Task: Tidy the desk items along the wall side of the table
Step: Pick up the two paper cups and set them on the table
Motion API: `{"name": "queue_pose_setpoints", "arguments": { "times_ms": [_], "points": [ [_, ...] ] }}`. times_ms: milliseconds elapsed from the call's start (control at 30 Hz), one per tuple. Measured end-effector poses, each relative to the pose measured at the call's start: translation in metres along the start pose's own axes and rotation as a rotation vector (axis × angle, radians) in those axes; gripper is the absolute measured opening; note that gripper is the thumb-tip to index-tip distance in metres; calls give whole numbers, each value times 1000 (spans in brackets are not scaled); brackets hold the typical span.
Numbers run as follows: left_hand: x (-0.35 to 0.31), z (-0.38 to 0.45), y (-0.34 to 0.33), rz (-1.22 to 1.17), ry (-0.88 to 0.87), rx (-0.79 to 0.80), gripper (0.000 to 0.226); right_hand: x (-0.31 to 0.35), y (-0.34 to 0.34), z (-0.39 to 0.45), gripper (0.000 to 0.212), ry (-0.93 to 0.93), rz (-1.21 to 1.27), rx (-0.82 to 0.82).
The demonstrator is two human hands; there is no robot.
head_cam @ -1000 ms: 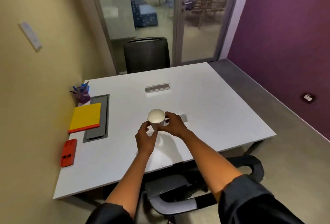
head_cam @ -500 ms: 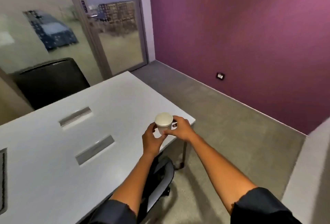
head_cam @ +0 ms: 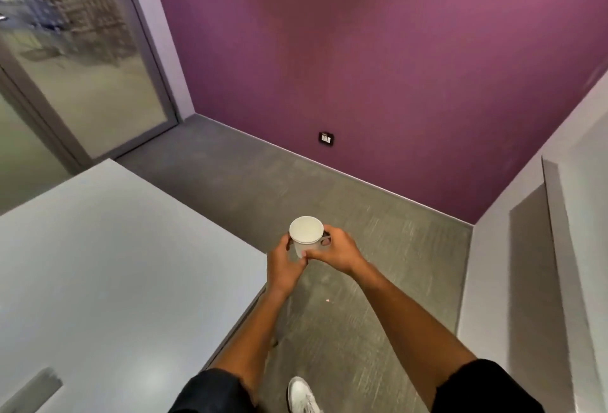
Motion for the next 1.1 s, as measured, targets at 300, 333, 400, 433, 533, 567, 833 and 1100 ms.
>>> {"name": "queue_pose_setpoints", "arguments": {
  "times_ms": [300,333,400,433,533,567,833,1100],
  "points": [
    [5,145,-43,119,70,97,77,-16,55,144,76,-40,-24,-10],
    [4,160,-44,154,69,94,79,-17,58,160,76,-41,-24,-11],
    [1,190,-45,205,53,92,81,-21,64,191,77,-44,-12,-9],
    [2,205,-47,225,48,90,82,-24,66,208,77,-48,-4,-1],
    [9,248,-54,267,65,82,83,-30,65,258,78,-42,7,55],
    [12,266,-57,284,72,72,83,-31,66,281,78,-28,4,77],
    [18,387,-58,380,227,-85,86,-8,68,455,78,98,-40,274],
    [31,433,-8,395,424,-285,85,63,22,555,76,260,-89,466]
  ]
}}
Point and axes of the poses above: each hand's wrist, its own z-axis towards the middle knuckle, its own y-axis out of the back of the hand, x = y × z, the point moved 7 cm from there along z, towards the middle knuckle, and after that the axes turned 3 degrees about z, right-handed, at the moved point
